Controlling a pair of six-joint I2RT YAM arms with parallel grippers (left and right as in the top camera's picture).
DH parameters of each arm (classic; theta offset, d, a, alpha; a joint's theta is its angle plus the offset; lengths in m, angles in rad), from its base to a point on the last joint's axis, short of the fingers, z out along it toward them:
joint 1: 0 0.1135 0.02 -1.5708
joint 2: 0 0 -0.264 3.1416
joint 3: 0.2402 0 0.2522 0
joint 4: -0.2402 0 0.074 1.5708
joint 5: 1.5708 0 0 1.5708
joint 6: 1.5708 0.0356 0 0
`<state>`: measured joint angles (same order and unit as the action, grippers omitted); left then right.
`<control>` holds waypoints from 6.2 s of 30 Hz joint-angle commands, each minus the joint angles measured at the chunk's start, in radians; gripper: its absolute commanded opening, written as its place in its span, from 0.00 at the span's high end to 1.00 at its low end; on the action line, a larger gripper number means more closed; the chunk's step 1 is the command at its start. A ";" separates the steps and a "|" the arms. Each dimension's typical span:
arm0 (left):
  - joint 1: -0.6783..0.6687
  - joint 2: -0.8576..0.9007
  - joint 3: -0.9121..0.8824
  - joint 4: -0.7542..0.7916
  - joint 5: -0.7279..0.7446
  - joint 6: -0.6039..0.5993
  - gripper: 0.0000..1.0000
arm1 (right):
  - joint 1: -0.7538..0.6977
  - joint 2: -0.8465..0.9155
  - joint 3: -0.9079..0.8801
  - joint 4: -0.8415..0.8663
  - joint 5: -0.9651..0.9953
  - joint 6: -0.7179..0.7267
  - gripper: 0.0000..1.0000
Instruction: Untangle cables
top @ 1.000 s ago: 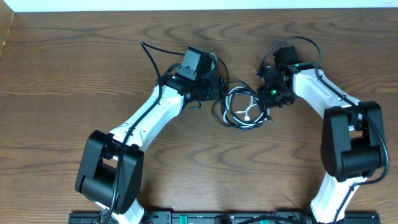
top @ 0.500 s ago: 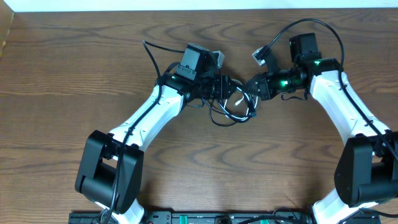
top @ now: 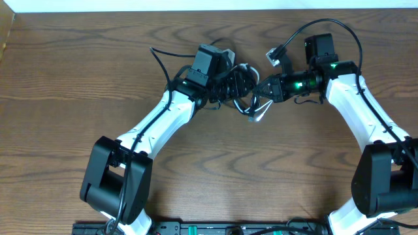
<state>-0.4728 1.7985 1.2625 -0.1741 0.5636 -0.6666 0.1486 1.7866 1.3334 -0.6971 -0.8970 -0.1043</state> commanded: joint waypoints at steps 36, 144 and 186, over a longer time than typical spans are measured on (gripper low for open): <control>-0.011 0.074 0.002 0.034 -0.102 -0.059 0.47 | -0.049 -0.062 0.025 0.667 -0.432 0.617 0.99; 0.021 -0.062 0.013 -0.047 -0.025 0.192 0.93 | 0.130 -0.033 -0.002 0.015 0.471 0.204 0.61; 0.228 -0.074 0.013 -0.005 0.059 0.082 0.93 | 0.024 0.075 -0.002 -0.017 0.544 0.333 0.99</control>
<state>-0.3023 1.7283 1.2579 -0.1593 0.6487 -0.6472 0.2192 1.8492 1.3334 -0.6949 -0.4072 0.3202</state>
